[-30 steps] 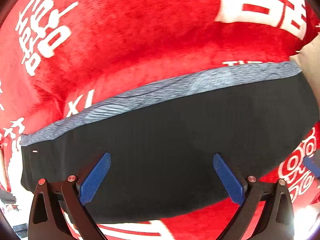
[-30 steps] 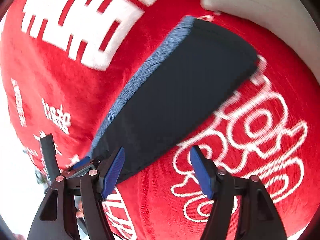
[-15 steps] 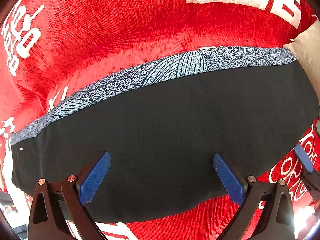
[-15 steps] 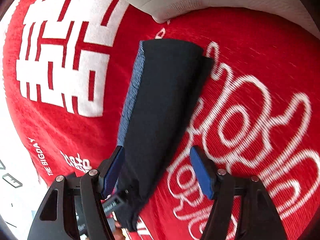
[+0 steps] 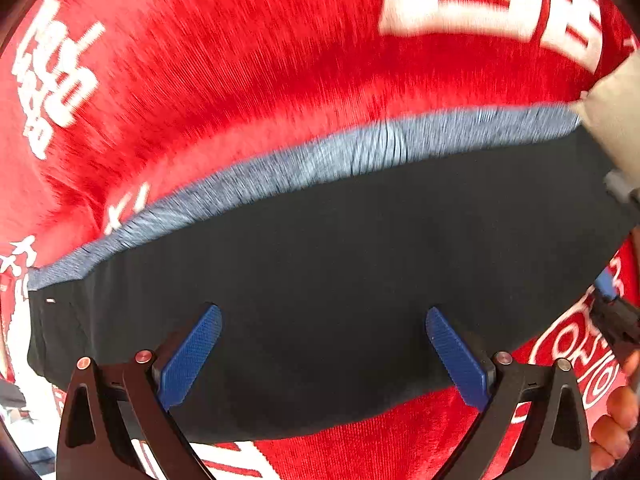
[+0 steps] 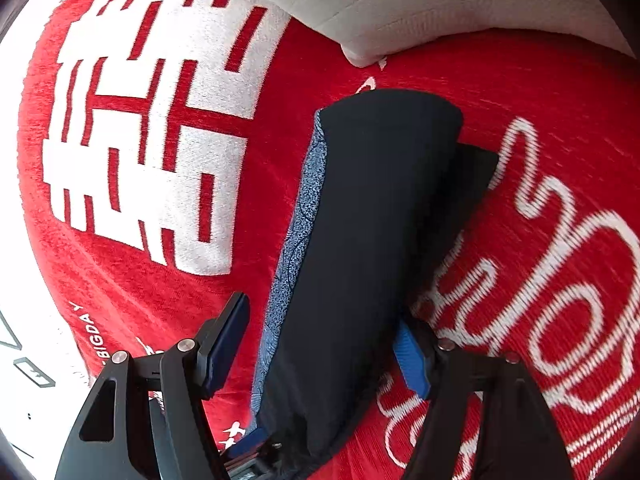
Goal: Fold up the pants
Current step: 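Grasp the trouser leg end with the right gripper, then lift and fold the held leg end over the bundle, open right gripper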
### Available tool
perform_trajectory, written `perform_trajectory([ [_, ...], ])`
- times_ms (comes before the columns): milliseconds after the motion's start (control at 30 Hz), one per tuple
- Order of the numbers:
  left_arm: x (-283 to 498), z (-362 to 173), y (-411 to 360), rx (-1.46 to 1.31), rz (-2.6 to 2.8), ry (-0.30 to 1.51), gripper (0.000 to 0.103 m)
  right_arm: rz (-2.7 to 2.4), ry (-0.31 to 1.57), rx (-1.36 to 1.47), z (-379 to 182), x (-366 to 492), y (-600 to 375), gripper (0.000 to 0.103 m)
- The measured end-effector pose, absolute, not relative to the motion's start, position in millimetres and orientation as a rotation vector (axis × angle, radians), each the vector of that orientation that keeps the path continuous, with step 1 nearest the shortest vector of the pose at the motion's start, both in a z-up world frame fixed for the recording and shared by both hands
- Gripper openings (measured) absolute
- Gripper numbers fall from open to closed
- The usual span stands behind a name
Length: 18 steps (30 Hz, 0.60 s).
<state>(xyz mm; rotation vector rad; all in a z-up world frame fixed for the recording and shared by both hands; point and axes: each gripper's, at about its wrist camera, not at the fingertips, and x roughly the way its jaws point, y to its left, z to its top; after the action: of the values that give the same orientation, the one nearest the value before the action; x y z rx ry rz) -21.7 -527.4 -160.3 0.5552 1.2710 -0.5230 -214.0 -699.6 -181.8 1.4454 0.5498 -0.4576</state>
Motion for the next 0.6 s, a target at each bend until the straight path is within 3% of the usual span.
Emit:
perform_trajectory([
  [33, -21, -153, -527, 0.529, -0.525, 1.255, 0.103, -0.473, 0.627, 1.439, -183, -208, -703, 0.065],
  [100, -20, -147, -528, 0.504, -0.526, 1.244, 0.096, -0.517, 0.719, 1.424, -186, -206, -707, 0.019],
  [233, -26, -162, -535, 0.545, -0.533, 1.267, 0.074, -0.488, 0.716, 1.447, -185, -206, -710, 0.015],
  [600, -42, -178, -519, 0.485, -0.563, 1.161, 0.074, -0.337, 0.811, 1.061, -112, -156, -683, 0.013],
])
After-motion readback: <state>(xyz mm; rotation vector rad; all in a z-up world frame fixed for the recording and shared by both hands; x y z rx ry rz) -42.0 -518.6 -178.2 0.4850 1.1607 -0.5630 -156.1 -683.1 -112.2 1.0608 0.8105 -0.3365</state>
